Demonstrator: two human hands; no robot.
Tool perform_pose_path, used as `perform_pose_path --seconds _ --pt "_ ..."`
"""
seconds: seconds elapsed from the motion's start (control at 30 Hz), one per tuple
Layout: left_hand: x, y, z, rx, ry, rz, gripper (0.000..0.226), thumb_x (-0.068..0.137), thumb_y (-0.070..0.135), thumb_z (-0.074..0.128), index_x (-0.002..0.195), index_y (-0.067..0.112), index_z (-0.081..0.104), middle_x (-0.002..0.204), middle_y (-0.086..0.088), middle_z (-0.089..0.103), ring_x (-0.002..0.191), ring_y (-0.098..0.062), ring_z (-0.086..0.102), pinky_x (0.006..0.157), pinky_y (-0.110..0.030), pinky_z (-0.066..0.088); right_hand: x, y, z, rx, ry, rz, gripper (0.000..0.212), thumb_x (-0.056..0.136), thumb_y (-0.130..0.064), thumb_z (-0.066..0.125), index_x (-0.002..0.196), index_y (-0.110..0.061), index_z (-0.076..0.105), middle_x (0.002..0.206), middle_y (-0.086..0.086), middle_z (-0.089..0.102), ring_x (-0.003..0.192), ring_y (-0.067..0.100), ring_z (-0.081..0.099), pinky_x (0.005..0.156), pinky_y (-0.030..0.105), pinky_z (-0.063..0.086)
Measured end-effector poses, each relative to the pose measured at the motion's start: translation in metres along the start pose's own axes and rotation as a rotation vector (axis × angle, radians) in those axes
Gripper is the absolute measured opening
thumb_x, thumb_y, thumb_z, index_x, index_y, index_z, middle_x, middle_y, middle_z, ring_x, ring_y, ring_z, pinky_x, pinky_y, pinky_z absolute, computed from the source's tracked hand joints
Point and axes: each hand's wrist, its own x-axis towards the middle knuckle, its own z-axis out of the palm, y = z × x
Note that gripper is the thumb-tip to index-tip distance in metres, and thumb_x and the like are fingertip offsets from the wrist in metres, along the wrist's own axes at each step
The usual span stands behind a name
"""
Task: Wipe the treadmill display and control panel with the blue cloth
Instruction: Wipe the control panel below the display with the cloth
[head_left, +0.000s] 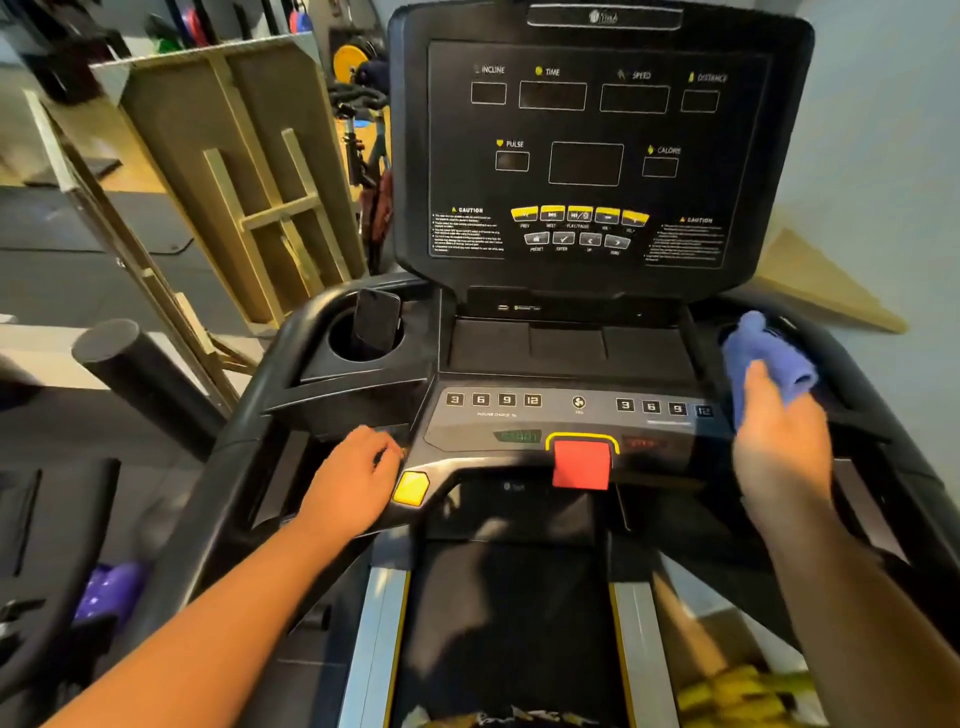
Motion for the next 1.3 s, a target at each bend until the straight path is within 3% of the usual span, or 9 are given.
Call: perform_pose_path --seconds 0.13,0.2,0.3,0.47,0.67,0.8,0.93,1.1,1.3 --pt "0.005 -0.001 -0.002 0.061 -0.173 -0.132 0.04 0.104 0.026 0.038 0.068 0.015 0.05 0.08 -0.006 0.064 0.085 -0.035 0.063 0.076 -0.041 0.049 -0.036 0.045 0.053 -0.578 -0.224 -0.27 0.068 0.104 -0.051 0.019 0.141 -0.004 0.053 0.148 0.025 0.048 0.137 0.046 0.042 0.111 0.058 0.036" --pt "0.005 0.001 -0.002 0.066 -0.207 -0.126 0.046 0.107 0.025 0.036 0.062 0.019 0.046 0.071 -0.001 0.058 0.076 -0.028 0.059 0.07 -0.038 0.042 -0.056 0.058 0.092 -0.727 -0.24 -0.401 0.064 0.1 -0.048 0.03 0.142 -0.005 0.052 0.152 0.022 0.045 0.141 0.047 0.038 0.113 0.061 0.033" --pt "0.005 0.004 -0.002 0.049 -0.222 -0.125 0.049 0.109 0.025 0.035 0.061 0.023 0.047 0.068 0.005 0.055 0.067 -0.013 0.051 0.065 -0.033 0.036 -0.094 0.034 0.145 -0.775 -0.335 -0.691 0.062 0.099 -0.048 0.041 0.148 -0.012 0.046 0.157 0.014 0.04 0.146 0.04 0.034 0.118 0.057 0.029" --pt "0.007 0.002 -0.002 0.041 -0.209 -0.115 0.051 0.106 0.024 0.035 0.057 0.02 0.046 0.066 0.004 0.055 0.069 -0.021 0.053 0.065 -0.035 0.035 -0.101 0.032 0.151 -0.803 -0.695 -1.065 0.064 0.093 -0.037 0.042 0.154 -0.017 0.037 0.164 0.002 0.029 0.152 0.032 0.022 0.121 0.051 0.024" --pt "0.006 0.002 -0.001 0.062 -0.214 -0.111 0.049 0.108 0.027 0.034 0.061 0.021 0.049 0.073 0.002 0.057 0.071 -0.014 0.055 0.069 -0.034 0.037 -0.056 0.075 0.064 -0.733 -0.491 -0.791 0.059 0.093 -0.028 0.05 0.151 -0.018 0.042 0.162 -0.003 0.031 0.151 0.029 0.027 0.118 0.053 0.029" --pt "0.005 0.002 -0.001 0.038 -0.215 -0.133 0.048 0.107 0.026 0.033 0.063 0.018 0.051 0.074 -0.001 0.061 0.073 -0.021 0.058 0.07 -0.036 0.04 -0.075 0.033 0.133 -0.836 -0.252 -0.5 0.062 0.099 -0.044 0.039 0.151 -0.009 0.041 0.162 0.012 0.032 0.148 0.043 0.026 0.118 0.056 0.023" --pt "0.004 0.007 -0.005 0.058 -0.238 -0.148 0.046 0.103 0.034 0.03 0.063 0.021 0.049 0.074 0.0 0.06 0.075 -0.026 0.056 0.07 -0.037 0.04 -0.108 0.008 0.187 -0.894 -0.533 -0.782 0.074 0.101 -0.041 0.043 0.16 -0.01 0.013 0.168 0.012 0.004 0.153 0.042 0.0 0.124 0.057 0.005" --pt "0.002 0.009 -0.006 0.055 -0.248 -0.144 0.045 0.097 0.039 0.025 0.063 0.021 0.048 0.07 0.004 0.056 0.071 -0.022 0.056 0.068 -0.037 0.041 -0.089 0.032 0.144 -0.806 -0.785 -1.173 0.066 0.092 -0.032 0.053 0.155 -0.021 0.035 0.164 0.001 0.029 0.152 0.033 0.023 0.121 0.05 0.018" --pt "0.003 0.003 -0.005 0.091 -0.235 -0.168 0.044 0.108 0.027 0.031 0.07 0.022 0.054 0.08 0.002 0.062 0.075 -0.016 0.06 0.075 -0.037 0.048 -0.035 0.073 0.065 -0.755 -0.397 -0.726 0.058 0.095 -0.023 0.05 0.151 -0.021 0.041 0.161 0.0 0.034 0.151 0.032 0.027 0.12 0.05 0.025"
